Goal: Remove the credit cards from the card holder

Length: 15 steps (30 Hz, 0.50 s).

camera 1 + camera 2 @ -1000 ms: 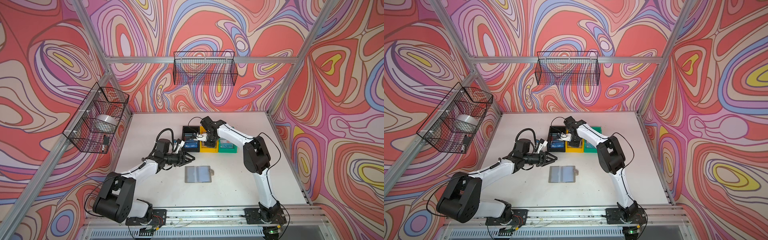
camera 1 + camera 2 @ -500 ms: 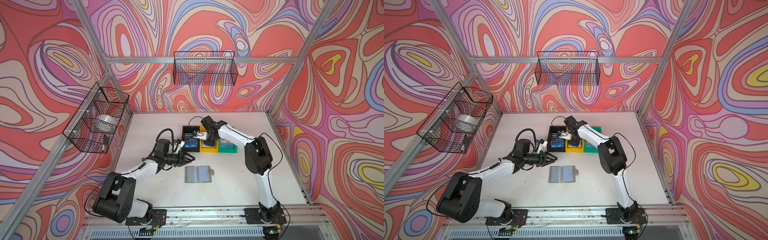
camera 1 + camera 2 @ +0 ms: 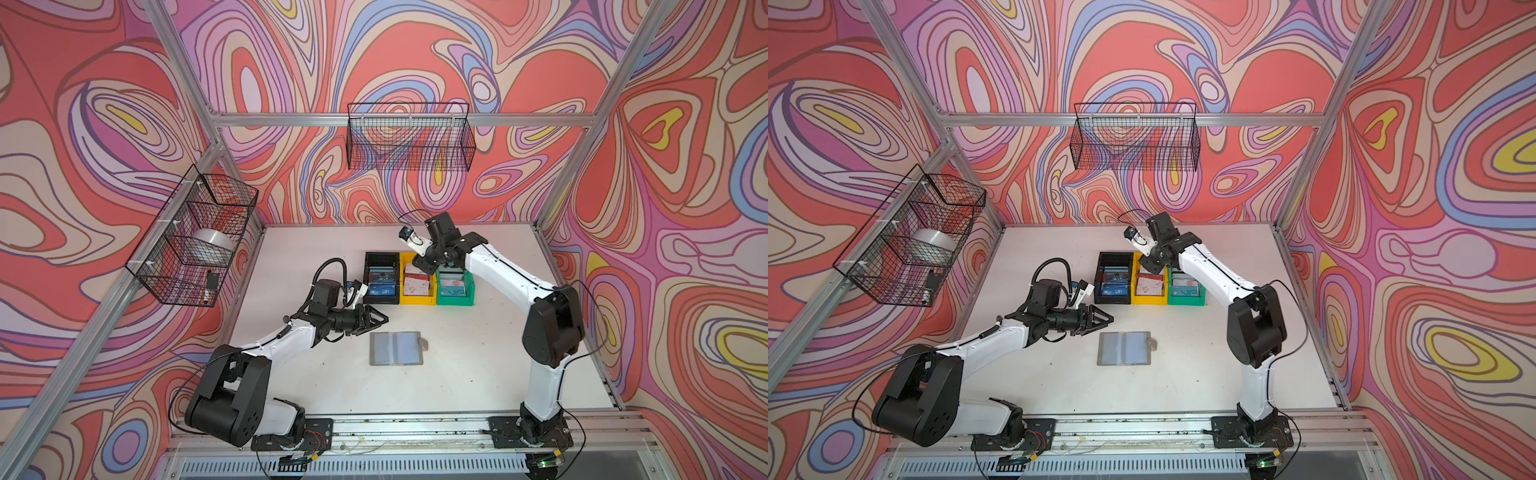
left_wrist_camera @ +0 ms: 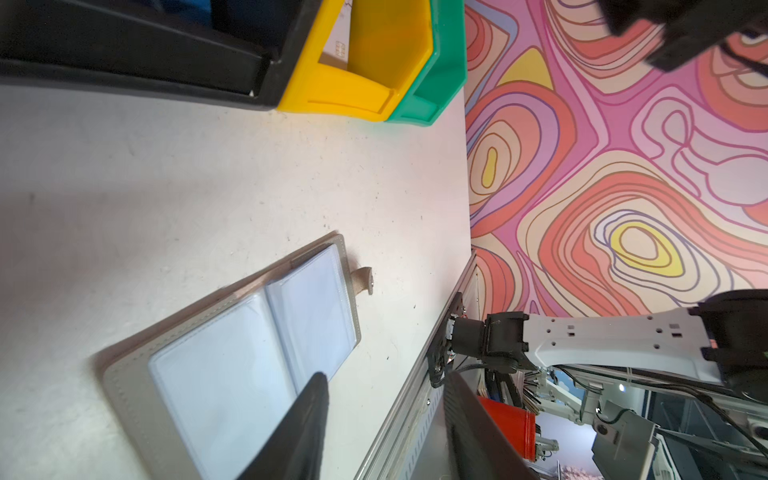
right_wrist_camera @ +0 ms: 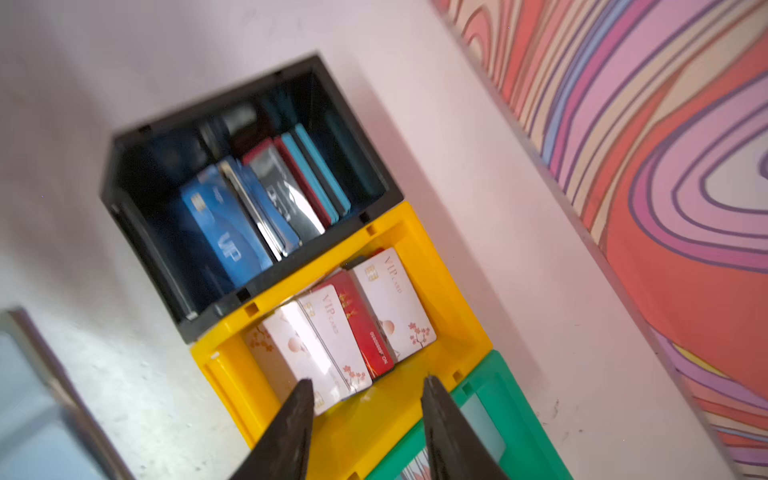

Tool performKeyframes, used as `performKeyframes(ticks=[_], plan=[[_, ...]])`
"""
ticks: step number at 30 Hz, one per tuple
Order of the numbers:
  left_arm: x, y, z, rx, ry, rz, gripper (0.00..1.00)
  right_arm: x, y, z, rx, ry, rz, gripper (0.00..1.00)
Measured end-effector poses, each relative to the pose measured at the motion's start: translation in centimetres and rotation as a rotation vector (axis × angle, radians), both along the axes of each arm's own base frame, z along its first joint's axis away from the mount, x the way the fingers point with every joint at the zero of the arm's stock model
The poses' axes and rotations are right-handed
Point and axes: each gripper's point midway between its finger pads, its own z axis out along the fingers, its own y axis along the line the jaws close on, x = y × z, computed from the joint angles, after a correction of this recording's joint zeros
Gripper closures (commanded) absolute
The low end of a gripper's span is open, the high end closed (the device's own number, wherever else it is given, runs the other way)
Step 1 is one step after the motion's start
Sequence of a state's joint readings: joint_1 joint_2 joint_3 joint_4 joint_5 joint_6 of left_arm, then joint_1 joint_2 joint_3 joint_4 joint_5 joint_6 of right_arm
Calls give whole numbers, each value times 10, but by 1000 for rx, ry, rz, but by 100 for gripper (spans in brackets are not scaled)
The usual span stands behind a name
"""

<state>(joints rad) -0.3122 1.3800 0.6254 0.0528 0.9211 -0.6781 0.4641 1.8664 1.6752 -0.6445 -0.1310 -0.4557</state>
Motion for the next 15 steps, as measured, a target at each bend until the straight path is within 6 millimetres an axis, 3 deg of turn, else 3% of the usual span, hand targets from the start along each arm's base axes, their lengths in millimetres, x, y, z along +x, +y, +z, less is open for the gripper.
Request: performKeyframes(ticks=[3,5,9,12,15], plan=[[0,5,-2,40,-11,21,51,-13,-20,27,155,6,-78,54],[2,11,-2,79,-31,53,50,-30,-30,33,245,22,-127,53],[13,30,7,182,-125,154,49,-65,-59,20,355,51,-249,43],[26,45,19,258,-213,237,48,-82,-100,10,389,17,-391,34],[40,58,31,325,-286,301,43,-92,-138,13,402,-64,-517,30]])
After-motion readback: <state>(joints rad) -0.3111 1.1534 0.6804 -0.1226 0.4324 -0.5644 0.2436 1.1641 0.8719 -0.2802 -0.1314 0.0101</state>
